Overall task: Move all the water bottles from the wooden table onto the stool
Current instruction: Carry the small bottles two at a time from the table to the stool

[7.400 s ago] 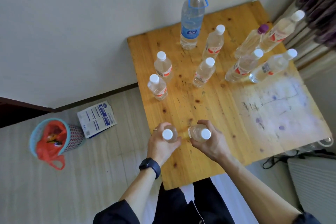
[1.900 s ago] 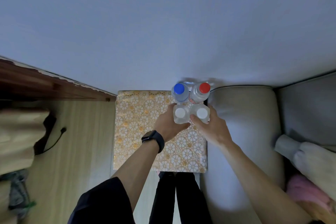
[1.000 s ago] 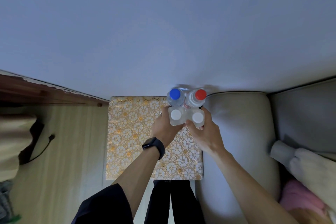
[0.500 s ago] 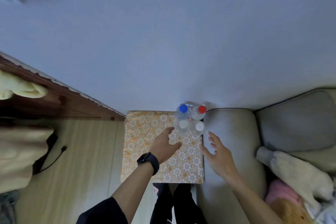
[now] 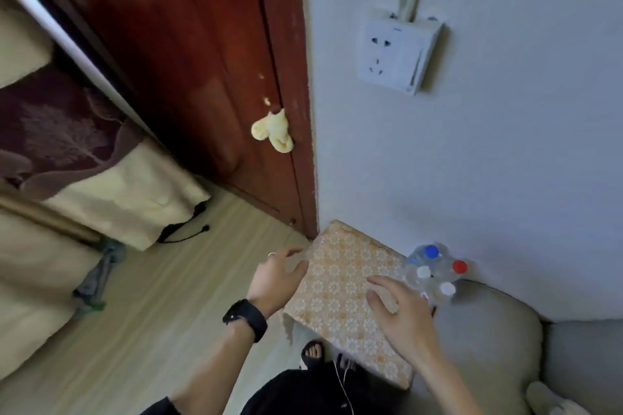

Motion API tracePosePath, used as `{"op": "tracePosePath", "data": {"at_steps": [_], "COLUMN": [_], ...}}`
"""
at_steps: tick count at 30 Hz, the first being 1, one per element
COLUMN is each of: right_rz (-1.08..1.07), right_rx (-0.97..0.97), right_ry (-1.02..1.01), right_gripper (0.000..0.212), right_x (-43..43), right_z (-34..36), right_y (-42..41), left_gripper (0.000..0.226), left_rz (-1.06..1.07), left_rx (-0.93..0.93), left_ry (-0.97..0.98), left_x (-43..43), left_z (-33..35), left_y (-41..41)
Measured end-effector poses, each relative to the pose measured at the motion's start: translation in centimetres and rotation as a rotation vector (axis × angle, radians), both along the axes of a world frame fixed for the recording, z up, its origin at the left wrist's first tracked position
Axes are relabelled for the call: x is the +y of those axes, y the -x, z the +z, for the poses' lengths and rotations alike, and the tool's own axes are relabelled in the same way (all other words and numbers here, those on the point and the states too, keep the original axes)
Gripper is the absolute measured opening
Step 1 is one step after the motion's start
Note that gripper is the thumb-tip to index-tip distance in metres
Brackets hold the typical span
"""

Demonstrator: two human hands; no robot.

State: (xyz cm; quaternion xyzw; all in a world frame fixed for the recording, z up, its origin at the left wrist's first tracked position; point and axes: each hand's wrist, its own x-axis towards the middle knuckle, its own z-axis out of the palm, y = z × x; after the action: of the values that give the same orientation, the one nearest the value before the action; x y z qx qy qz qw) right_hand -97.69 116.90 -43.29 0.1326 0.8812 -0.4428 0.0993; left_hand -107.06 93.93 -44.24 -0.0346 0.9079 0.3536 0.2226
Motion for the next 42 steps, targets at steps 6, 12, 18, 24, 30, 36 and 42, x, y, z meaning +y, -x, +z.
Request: {"op": "tracePosePath", "data": {"at_steps": [6, 12, 18, 24, 30, 36, 42], "right_rz": [0.464, 0.887, 1.340, 1.683, 1.941, 2.082, 2.118], "right_rx": [0.049, 0.099, 0.197, 0.401, 0.512, 0.602, 0.611], "right_ry": [-0.059, -0.090, -0.068, 0.035, 0.131, 0.207, 0.285], "right_gripper": [0.026, 0.026, 0.021, 0.024, 0.028, 0.037, 0.038], "right_x": [-7.0, -17.3, -31.6, -45.4, -57.0, -67.7, -78.2], "right_z": [-0.8, -1.1, 1.9, 7.5, 10.6, 14.1, 17.0], "right_y": [4.4, 4.9, -0.9, -11.0, -25.0, -36.3, -44.3], "left_gripper": [0.042, 0.046, 0.045, 0.041, 0.040, 0.042, 0.042], "left_rz": [0.317, 0.731, 1.247, 1.652, 1.892, 1.986, 2.036], "left_rx": [0.032, 0.000, 0.075, 0.225, 0.270, 0.298, 0.341], "left_ry": [0.094, 0.131, 0.169, 0.232, 0.345, 0.484, 0.630], "left_x": [-9.1, -16.7, -21.7, -25.4, -31.7, -39.5, -47.7], "left_z": [0.8, 0.6, 3.2, 6.7, 9.7, 14.8, 18.7], "left_y": [-6.0, -18.9, -34.6, -48.1, -62.0, -73.4, -81.7]}}
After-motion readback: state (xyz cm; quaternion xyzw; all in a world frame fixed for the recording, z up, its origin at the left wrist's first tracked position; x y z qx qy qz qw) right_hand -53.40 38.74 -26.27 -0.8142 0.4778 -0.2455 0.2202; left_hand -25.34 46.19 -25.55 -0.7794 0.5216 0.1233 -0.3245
